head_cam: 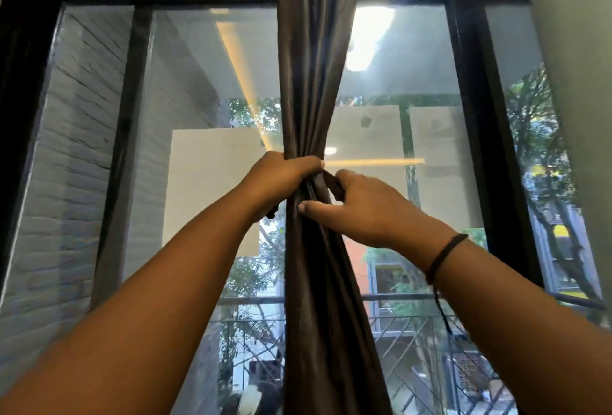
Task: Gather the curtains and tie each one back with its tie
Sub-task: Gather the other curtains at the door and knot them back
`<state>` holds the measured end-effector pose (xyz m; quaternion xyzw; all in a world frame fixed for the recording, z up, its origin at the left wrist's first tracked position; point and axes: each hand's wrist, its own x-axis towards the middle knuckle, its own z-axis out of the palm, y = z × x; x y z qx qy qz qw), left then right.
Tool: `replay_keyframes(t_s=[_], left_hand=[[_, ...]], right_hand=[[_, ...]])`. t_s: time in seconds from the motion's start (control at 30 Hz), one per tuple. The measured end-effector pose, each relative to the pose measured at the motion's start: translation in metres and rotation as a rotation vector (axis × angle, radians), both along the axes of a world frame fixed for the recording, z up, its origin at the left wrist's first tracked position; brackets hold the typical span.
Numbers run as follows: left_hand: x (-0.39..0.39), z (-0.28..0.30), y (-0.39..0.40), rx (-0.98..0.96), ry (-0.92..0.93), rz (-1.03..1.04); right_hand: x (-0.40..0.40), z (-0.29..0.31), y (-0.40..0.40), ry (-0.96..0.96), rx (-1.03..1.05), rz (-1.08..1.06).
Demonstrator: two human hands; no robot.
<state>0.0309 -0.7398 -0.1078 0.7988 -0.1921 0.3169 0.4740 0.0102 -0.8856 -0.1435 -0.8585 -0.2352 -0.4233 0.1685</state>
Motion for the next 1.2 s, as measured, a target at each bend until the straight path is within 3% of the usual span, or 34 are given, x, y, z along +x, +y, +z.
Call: replay_keyframes(t_s=[0.07,0.17,0.27,0.4,0.5,0.63,0.8,0.93,1.07,1.2], left_hand=[[0.007,-0.003,0.004,0.040,-0.112,0.043],[0.018,-0.011,0.001,0.271,-0.292,0.355],[0.017,-0.022,-0.016,0.358,-0.383,0.582],[0.003,-0.036,-0.034,0.350,-0.412,0.512],[-0.014,-0.040,-0.034,0.257,-0.448,0.332],[-0.050,-0.046,-0.021,0.166,-0.460,0.088],[-0.074,-0.042,0.007,-0.147,-0.294,-0.143],[-0.077,-0.047,0.010,0.010,-0.393,0.097],[-0.082,-0.059,-0.002,0.108,-0.659,0.374],[-0.070,-0.076,-0.020,0.325,-0.901,0.466]], right_hand=[[-0.007,0.005,-0.011,0.025,0.085,0.037],[-0.024,0.014,-0.025,0.077,0.253,0.045],[-0.032,0.013,-0.010,0.023,0.168,-0.018],[-0.040,0.013,0.017,-0.147,0.108,-0.149],[-0.047,0.018,0.023,-0.168,0.183,-0.060],[-0.053,0.020,0.029,0.079,0.408,0.210],[-0.066,0.010,0.016,0.575,0.588,0.686],[-0.056,0.009,0.007,0.778,0.614,0.825],[-0.046,0.010,0.004,0.937,0.642,1.029],[-0.033,0.005,0.013,0.879,0.900,1.203]])
